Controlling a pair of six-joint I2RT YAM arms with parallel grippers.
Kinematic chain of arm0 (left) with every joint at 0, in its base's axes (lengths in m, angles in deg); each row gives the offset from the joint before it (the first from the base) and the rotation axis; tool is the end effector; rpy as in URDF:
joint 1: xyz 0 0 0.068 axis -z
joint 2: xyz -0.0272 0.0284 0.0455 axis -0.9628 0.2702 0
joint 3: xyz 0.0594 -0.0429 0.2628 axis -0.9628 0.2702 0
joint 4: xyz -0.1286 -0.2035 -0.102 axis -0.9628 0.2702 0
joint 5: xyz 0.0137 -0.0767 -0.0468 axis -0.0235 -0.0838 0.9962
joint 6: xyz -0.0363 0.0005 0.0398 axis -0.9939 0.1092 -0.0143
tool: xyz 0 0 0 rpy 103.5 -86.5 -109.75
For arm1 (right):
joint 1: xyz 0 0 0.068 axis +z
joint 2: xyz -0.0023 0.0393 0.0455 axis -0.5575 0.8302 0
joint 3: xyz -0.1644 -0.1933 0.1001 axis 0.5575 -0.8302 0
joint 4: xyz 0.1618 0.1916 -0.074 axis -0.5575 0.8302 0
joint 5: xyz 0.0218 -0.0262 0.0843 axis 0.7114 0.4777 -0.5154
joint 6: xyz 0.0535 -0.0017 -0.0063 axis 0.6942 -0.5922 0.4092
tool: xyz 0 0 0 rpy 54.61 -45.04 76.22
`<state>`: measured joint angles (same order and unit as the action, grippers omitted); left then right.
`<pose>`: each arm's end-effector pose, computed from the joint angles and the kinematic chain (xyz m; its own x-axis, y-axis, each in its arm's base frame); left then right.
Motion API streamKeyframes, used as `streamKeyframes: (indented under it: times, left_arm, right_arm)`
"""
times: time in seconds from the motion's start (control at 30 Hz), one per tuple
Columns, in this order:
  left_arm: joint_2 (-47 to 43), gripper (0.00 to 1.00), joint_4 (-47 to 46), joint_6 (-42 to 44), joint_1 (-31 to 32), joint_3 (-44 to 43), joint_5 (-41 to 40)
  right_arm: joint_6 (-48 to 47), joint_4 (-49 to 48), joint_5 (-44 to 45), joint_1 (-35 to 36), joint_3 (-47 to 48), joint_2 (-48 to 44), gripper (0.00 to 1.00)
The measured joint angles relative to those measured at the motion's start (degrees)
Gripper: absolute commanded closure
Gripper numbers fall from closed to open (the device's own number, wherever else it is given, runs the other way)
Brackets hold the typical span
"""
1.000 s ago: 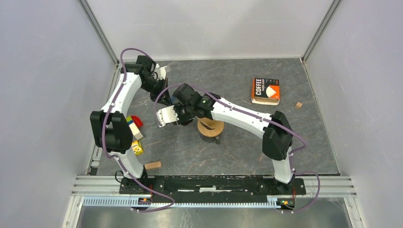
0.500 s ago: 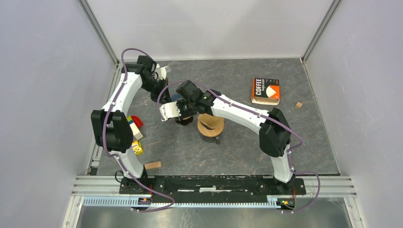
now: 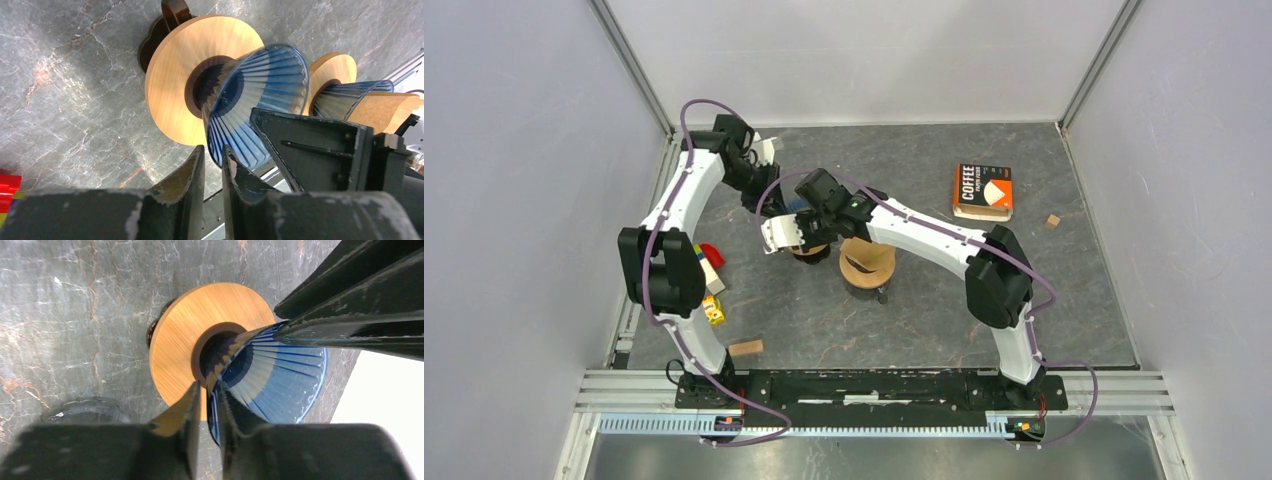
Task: Place the coffee filter in the dripper
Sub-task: Place the coffee dripper in the dripper holder.
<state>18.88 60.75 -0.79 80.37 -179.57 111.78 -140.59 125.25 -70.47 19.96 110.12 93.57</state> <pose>0.3556 -0.0562 0.2895 -0.9579 0.1124 -0.2641 0.2351 0.8350 -0.4974 0.2656 0.3730 0.2655 0.4491 -0.7626 -0.4657 -0.8577 -0.2218 -0.4639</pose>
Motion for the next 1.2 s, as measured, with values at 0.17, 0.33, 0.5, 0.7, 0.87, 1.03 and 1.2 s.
streamKeyframes:
  times: [0.17, 0.33, 0.5, 0.7, 0.87, 1.03, 1.2]
  left_arm:
    - [0.2, 0.69, 0.1, 0.0, 0.0, -2.1, -0.1]
    - [0.9, 0.66, -0.1, 0.0, 0.0, -4.5, -0.6]
    - [3.0, 0.64, -0.4, 0.0, 0.1, -6.6, -1.3]
    - [5.3, 0.67, -0.8, 0.0, 1.1, -7.6, -2.1]
    - [6.1, 0.78, -0.9, 0.0, 2.3, -7.7, -2.4]
    - [6.1, 0.95, -1.5, 0.0, 2.7, -7.4, -2.3]
    - [5.3, 0.98, -3.0, 0.1, 2.7, -5.9, -2.2]
  right_arm:
    - [0.2, 0.0, 0.0, -0.8, 0.1, 0.7, 0.83]
    - [0.2, 0.0, 0.1, -1.0, 0.1, 1.0, 0.84]
    - [0.2, 0.2, 0.1, -1.0, 0.5, 1.1, 0.86]
    - [-0.2, 1.0, 0.6, -1.0, 1.0, 1.4, 0.87]
    - [-0.5, 1.7, 1.6, -0.7, 1.2, 1.4, 0.88]
    - [-0.7, 1.7, 2.6, -0.4, 1.2, 1.4, 0.89]
    - [-1.1, 1.7, 3.3, -0.1, 1.2, 1.4, 0.92]
